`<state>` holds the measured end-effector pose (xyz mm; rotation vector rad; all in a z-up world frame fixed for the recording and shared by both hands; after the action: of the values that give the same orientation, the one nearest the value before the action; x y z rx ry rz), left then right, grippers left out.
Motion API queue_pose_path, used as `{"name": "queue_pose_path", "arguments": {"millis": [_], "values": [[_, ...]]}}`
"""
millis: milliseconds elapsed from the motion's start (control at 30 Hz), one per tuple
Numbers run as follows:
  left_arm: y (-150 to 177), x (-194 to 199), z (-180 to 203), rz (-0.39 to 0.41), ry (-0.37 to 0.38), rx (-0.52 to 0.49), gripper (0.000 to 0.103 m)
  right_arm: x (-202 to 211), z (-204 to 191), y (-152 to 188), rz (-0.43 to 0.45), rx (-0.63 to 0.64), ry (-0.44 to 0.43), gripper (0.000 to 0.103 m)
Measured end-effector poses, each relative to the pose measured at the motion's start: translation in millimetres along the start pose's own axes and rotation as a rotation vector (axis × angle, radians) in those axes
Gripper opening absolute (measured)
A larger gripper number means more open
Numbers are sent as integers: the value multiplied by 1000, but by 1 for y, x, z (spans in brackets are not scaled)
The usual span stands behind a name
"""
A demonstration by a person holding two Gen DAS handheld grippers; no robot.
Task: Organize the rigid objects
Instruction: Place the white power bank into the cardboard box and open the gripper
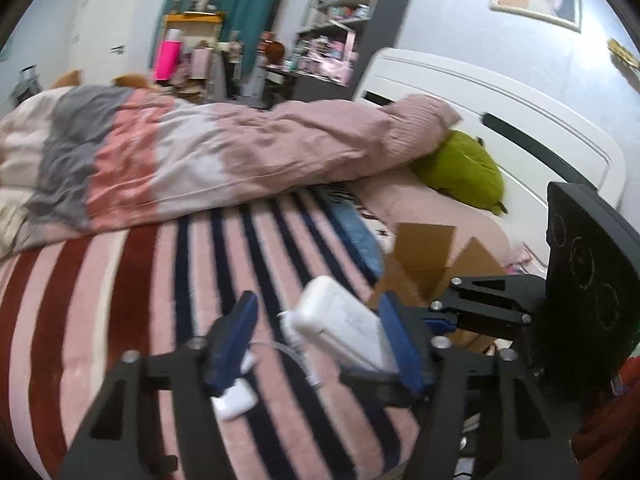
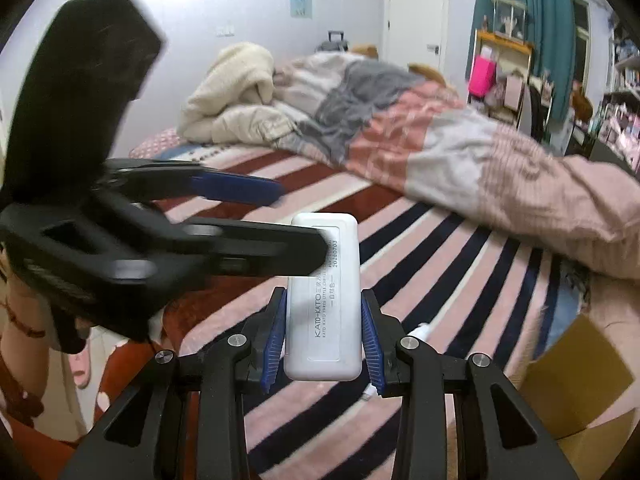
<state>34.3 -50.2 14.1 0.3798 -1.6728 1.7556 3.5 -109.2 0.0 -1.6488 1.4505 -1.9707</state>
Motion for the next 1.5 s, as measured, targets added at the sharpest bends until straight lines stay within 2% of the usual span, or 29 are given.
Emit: {"name": "queue_pose_path", "arguments": {"millis": [167, 400, 600, 733, 867, 933, 1000, 1133, 1267, 1300, 1400, 1500], "values": [[-21, -19, 44, -23, 83, -53, 39, 33, 24, 8, 50, -33, 37, 31], [-36, -57, 106, -89, 163, -125, 39, 73, 73, 35, 70, -144, 101, 31], [-37, -104, 152, -220, 221, -176, 40, 91, 115, 63, -1, -303, 126, 31], [-32, -126, 169, -313, 220, -200, 40, 89, 134, 79, -58, -380, 128, 31], [-26, -134, 177, -343, 193, -227, 42, 88, 143, 92, -95, -432, 117, 31], [-26, -132, 173, -338, 186, -223, 57, 86, 148, 98, -110, -477, 87, 31], [-29, -125, 165, -312, 174, -211, 68, 85, 150, 101, -116, -500, 82, 31], [-37, -101, 142, -248, 126, -190, 69, 83, 144, 96, -126, -477, 111, 32], [-42, -61, 94, -154, 30, -135, 73, 89, 124, 73, -50, -414, 98, 32], [-42, -54, 84, -138, 11, -121, 76, 88, 115, 63, -28, -384, 80, 32], [-34, -26, 43, -82, -60, -70, 79, 78, 89, 43, -4, -319, 21, 32], [-16, -7, 0, -55, -126, -15, 80, 48, 59, 24, -25, -245, -54, 34]]}}
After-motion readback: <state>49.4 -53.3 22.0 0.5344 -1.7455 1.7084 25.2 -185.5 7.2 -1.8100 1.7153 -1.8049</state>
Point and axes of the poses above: each gripper's, at about its wrist camera, not at the fingertips, and x roughly against the way its jaws point, z to its right, y to its underside, the point moved 3 cm from there along -x, roughly the way its jaws point, and after that the axes turned 12 degrees about -y, right-handed, at the moved point
